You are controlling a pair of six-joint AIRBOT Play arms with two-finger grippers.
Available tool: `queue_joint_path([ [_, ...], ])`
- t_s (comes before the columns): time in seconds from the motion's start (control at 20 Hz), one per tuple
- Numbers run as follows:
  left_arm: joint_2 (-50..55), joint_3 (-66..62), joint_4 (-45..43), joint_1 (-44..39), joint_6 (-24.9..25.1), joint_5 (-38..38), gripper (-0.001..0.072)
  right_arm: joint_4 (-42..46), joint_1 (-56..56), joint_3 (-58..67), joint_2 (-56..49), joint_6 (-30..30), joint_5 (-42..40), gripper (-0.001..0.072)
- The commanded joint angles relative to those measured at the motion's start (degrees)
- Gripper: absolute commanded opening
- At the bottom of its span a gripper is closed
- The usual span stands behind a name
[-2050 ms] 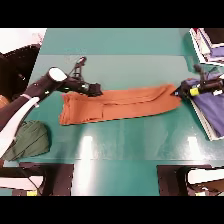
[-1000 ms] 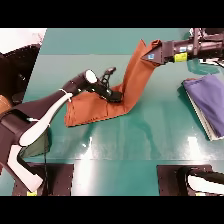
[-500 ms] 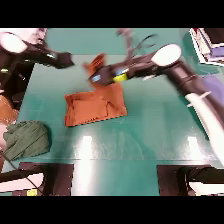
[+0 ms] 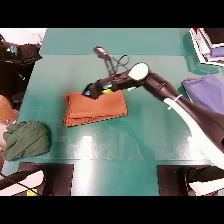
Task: Fold the shirts.
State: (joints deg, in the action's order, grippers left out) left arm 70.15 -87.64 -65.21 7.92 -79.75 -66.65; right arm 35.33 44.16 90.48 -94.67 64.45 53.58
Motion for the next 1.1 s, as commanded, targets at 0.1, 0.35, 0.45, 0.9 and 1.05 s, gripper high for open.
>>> queue_joint_path([
  [0.1, -0.39, -0.02, -0.17, 0.33, 0.68, -1.97, 0.0024, 9.29, -16.59, -14.84, 6.47, 9.11, 5.84, 0.0439],
  [0.35, -0.39, -0.02, 0.02, 0.33, 0.68, -1.7, 0.0024, 4.39, -25.97, -25.27, 3.8, 10.64, 7.52, 0.0575],
  [0.45, -0.39, -0.02, 0.15, 0.33, 0.68, -1.51, 0.0024, 0.39, -25.03, -24.13, 0.02, 8.57, 8.59, 0.0571],
  [0.9, -0.39, 0.15, 1.53, 0.17, 0.39, -1.55, 0.0023, -7.17, -12.11, -5.2, -16.55, 8.35, 9.09, 0.03],
  [1.05, -0.37, 0.15, 1.29, -2.29, 0.22, -1.27, 0.0023, -6.8, -11.3, -2.16, -16.28, 8.37, 6.84, 0.0057],
])
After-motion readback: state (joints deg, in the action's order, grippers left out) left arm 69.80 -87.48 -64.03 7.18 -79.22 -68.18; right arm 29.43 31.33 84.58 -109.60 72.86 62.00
